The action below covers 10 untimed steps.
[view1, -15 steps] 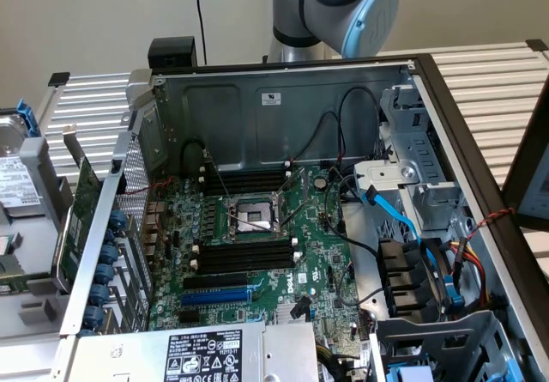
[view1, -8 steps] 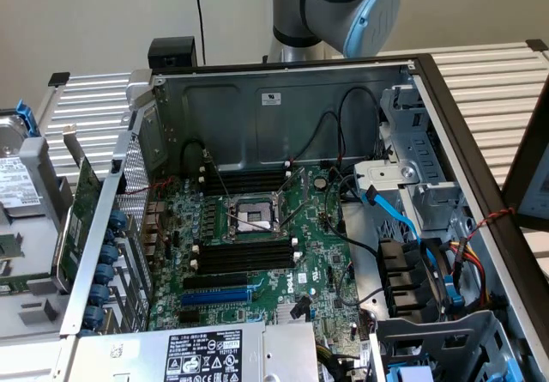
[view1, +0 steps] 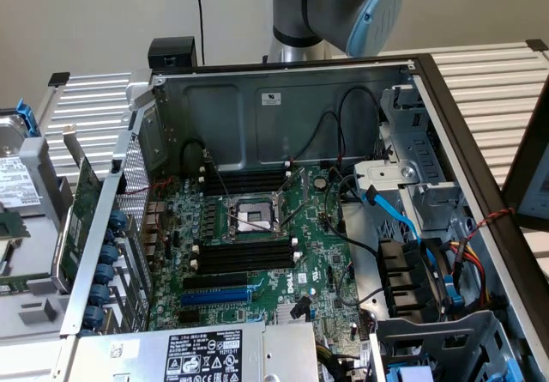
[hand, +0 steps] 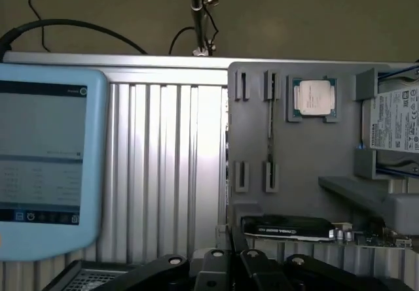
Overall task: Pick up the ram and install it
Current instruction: 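Pick up the ram and move it above insertion slot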
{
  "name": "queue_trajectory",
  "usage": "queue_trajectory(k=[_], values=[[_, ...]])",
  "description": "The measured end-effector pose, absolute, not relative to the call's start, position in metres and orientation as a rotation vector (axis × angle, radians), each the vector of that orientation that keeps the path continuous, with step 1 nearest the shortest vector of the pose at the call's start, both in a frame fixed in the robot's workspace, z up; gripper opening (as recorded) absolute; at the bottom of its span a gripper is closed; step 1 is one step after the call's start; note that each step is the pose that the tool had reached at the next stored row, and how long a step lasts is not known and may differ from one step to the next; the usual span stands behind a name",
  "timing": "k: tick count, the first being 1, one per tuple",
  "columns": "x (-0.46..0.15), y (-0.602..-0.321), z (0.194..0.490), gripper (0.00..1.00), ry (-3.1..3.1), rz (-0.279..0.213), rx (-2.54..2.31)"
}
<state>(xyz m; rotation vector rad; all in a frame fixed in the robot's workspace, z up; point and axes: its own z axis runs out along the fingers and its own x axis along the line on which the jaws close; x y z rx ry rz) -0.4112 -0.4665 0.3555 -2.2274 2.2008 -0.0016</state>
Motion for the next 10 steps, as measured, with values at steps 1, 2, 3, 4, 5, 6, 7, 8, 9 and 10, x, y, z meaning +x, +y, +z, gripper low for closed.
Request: queue_trajectory(k=[1,2,3,4,5,6,7,8,9,10], values=[[-0.408,-0.468,0.360,0.12,2.201,-0.001,-2.228],[-0.404,-0.470,0.364,0.12,2.201,-0.001,-2.228],[-0.400,-0.471,0.369,0.12,2.201,-0.001,-2.227],[-0.397,-0.472,0.374,0.12,2.201,-0.001,-2.227],[-0.393,-0.473,0.378,0.12,2.201,-0.001,-2.227],[-0.389,-0.475,0.383,0.12,2.200,0.000,-2.227],[-0.385,-0.476,0.387,0.12,2.200,0.000,-2.227],[-0.381,-0.477,0.392,0.12,2.200,0.001,-2.227],[-0.378,-0.477,0.396,0.12,2.200,0.001,-2.226],[-0.374,-0.478,0.401,0.12,2.200,0.002,-2.226]])
